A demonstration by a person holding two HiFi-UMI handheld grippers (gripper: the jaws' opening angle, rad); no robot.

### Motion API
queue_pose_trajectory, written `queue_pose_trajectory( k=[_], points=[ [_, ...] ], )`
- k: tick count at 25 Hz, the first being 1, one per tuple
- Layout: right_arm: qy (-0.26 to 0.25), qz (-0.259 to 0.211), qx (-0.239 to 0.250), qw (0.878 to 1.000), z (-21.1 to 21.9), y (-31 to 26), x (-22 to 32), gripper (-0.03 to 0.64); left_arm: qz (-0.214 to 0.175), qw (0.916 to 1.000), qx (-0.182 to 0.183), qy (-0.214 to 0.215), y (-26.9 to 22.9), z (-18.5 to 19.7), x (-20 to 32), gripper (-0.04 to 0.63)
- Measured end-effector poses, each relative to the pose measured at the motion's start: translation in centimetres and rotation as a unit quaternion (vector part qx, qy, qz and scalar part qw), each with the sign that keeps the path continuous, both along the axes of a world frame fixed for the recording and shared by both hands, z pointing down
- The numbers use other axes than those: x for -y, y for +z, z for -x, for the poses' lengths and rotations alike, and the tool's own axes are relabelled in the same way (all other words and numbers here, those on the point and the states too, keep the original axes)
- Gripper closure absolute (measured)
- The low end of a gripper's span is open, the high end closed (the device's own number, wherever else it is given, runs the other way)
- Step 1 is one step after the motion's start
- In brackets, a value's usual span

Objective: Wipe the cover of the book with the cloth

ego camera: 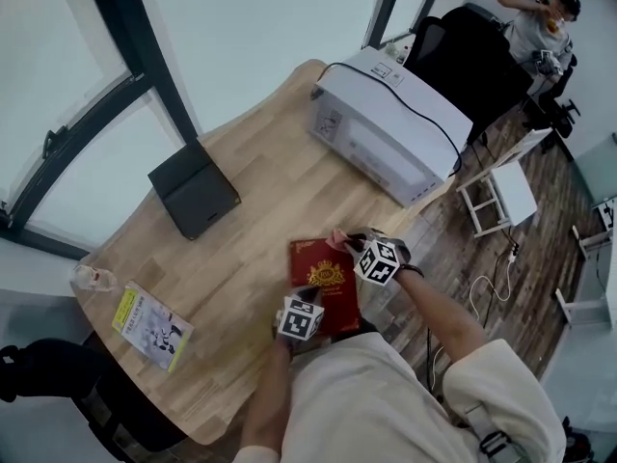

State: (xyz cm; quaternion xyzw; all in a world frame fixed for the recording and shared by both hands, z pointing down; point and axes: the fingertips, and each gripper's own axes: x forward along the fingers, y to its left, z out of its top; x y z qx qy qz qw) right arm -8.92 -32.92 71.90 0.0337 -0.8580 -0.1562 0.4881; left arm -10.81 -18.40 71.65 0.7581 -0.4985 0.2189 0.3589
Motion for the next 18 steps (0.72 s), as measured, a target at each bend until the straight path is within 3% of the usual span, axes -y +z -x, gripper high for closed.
queue_pose_trajectory(
  k=[3,6,11,15,18],
  points=[
    [0.005,-0.032,-0.019,0.999,0.9,-0.8,3.0,0.584,-0.009,0.9995,0.027,-0.013,0.0,0.5,0.7,0.588],
    [0.006,-0.037,0.015,0.999,1.7,-2.9,4.0,0.584,-0.025,0.9988,0.023,-0.037,0.2,0.4,2.4,0.588],
    [-0.035,-0.032,-0.034,0.998,-0.1,0.0,1.7,0.584,-0.02,0.9986,0.019,-0.046,0.4,0.3,4.6,0.588],
    [-0.035,-0.03,-0.009,0.999,-1.4,0.0,-0.6,0.584,-0.02,0.9988,0.01,-0.044,0.0,0.1,4.8,0.588],
    [-0.076,-0.033,-0.01,0.996,-2.8,0.1,-4.0,0.583,-0.022,0.9988,0.0,-0.044,0.1,0.1,4.7,0.588]
  ],
)
